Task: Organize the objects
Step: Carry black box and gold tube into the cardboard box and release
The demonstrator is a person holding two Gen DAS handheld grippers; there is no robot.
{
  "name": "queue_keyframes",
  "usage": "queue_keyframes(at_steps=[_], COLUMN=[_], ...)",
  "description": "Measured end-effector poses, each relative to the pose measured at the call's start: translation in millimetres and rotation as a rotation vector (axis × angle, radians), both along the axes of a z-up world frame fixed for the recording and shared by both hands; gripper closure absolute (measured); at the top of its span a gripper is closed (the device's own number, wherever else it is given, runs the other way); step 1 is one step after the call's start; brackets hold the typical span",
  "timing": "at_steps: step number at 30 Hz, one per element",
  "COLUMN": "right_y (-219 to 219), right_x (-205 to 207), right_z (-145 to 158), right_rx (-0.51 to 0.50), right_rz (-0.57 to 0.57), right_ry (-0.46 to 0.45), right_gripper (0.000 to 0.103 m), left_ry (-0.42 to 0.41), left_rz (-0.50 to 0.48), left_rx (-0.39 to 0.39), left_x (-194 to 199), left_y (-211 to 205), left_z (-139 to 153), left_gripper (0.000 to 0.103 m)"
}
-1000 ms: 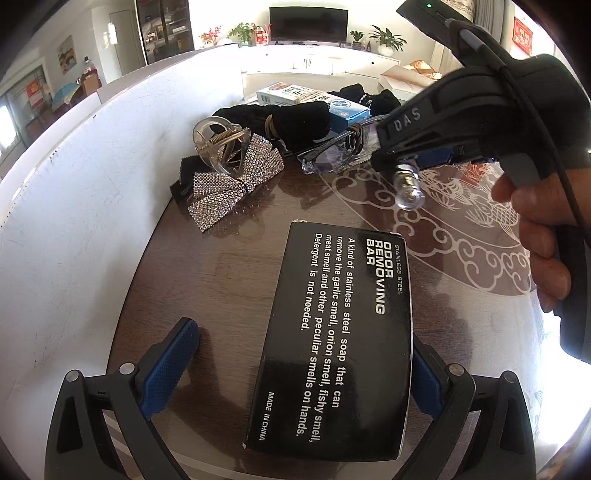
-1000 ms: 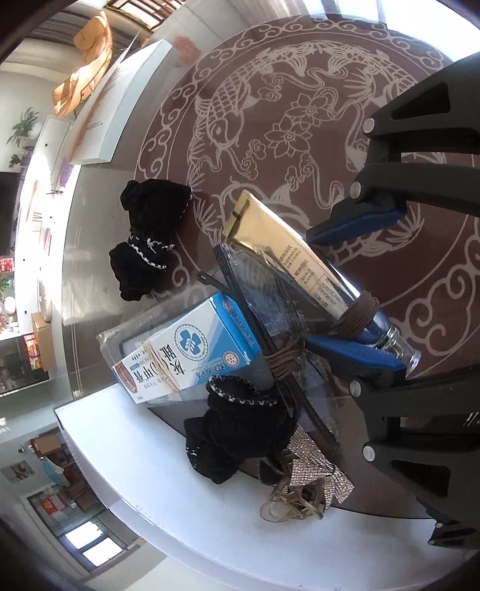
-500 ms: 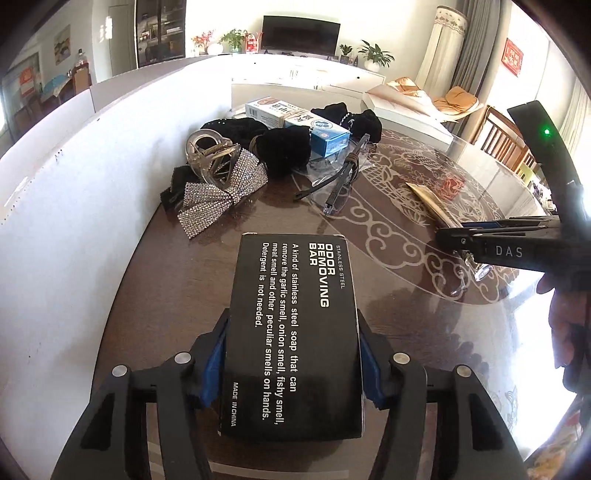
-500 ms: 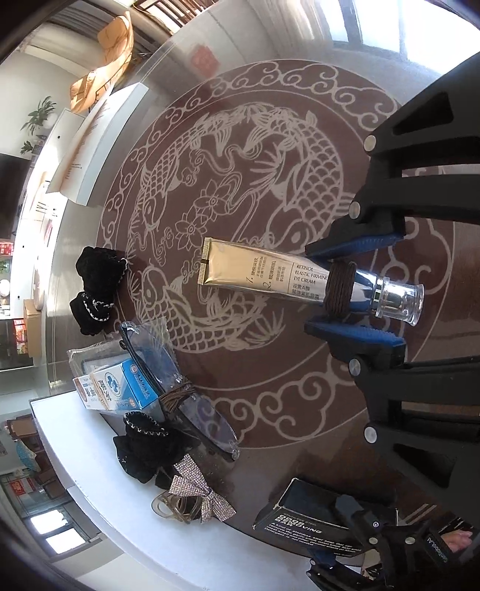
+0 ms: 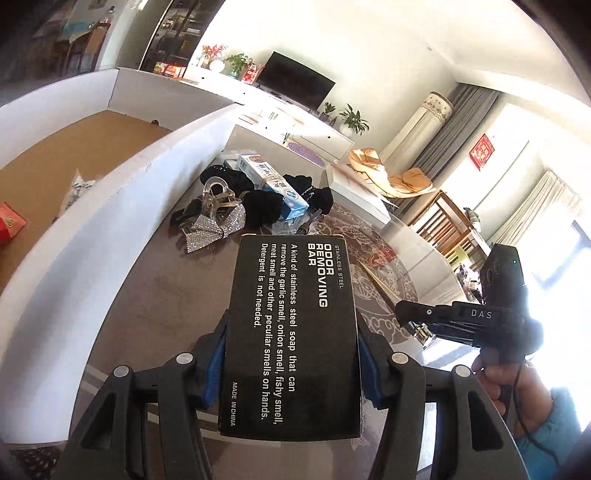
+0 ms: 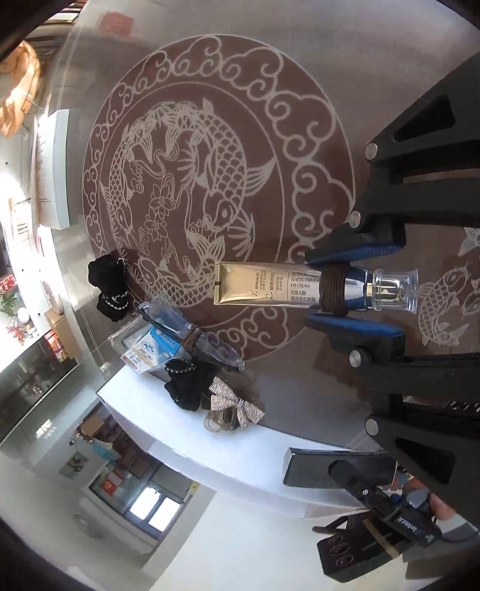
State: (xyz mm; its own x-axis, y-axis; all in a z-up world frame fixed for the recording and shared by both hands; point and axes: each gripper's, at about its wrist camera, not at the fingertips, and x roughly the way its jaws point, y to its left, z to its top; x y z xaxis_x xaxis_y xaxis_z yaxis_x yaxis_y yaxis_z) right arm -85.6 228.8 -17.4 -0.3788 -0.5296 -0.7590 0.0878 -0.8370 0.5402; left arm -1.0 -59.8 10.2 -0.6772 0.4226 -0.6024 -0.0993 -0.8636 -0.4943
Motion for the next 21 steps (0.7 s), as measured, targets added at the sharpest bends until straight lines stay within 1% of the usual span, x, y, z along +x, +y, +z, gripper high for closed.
queue_keyframes(at_steps=[2, 5, 7, 9, 12, 14, 15, 17, 18, 19, 20, 21], right_y=[-10.7, -42.1, -76.5, -120.1, -194.2, -244.1, -267.7, -309.8, -328.0, -343.0, -354.8, -362.2], right_x=[1.7, -0.8, -6.0, -10.5, -17.7, -20.7, -21.1, -20.3, -20.0, -20.1, -20.2, -19.3], right_z=[13.6, 38.7, 58.3, 74.5, 86.3, 86.9, 84.3, 78.0, 72.5, 65.5, 57.9, 51.8], right_rx=[-0.094, -0.213, -0.259, -0.291, -0.292, -0.262, -0.24, -0.192, -0.172, -0.148, -0.13, -0.124], right_rz=[0.016, 0.054, 0.106, 0.171, 0.268, 0.328, 0.358, 0.403, 0.422, 0.432, 0.437, 0.439], right_ry=[0.019, 0.054, 0.098, 0.136, 0.164, 0.177, 0.185, 0.203, 0.201, 0.187, 0.169, 0.159], right_gripper=[0.075, 0.075, 0.075, 0.075, 0.075, 0.075, 0.075, 0.074, 0.073, 0.071, 0.068, 0.06], left_ry=[0.022, 0.034, 0.029, 0.006, -0.059, -0.132, -0.163, -0.198, -0.209, -0.219, -0.223, -0.215], left_rz=[0.037, 0.129, 0.2, 0.27, 0.341, 0.382, 0.405, 0.451, 0.461, 0.468, 0.479, 0.493], left_rx=[-0.015, -0.021, -0.023, -0.066, -0.155, -0.193, -0.202, -0.211, -0.205, -0.199, -0.196, -0.195], left_x=[7.3, 11.0, 8.3, -1.4, -21.7, -35.3, -41.0, -47.2, -49.2, -50.3, -49.4, -46.0], left_y=[-17.0, -60.3, -96.4, -129.3, -170.8, -195.0, -206.2, -225.4, -232.6, -238.2, -242.2, -244.4], left_z=[15.3, 37.3, 47.9, 55.1, 56.1, 49.8, 45.7, 39.4, 36.9, 34.7, 33.9, 34.2], left_gripper=[0.045, 0.045, 0.045, 0.045, 0.045, 0.044, 0.044, 0.043, 0.041, 0.037, 0.035, 0.032])
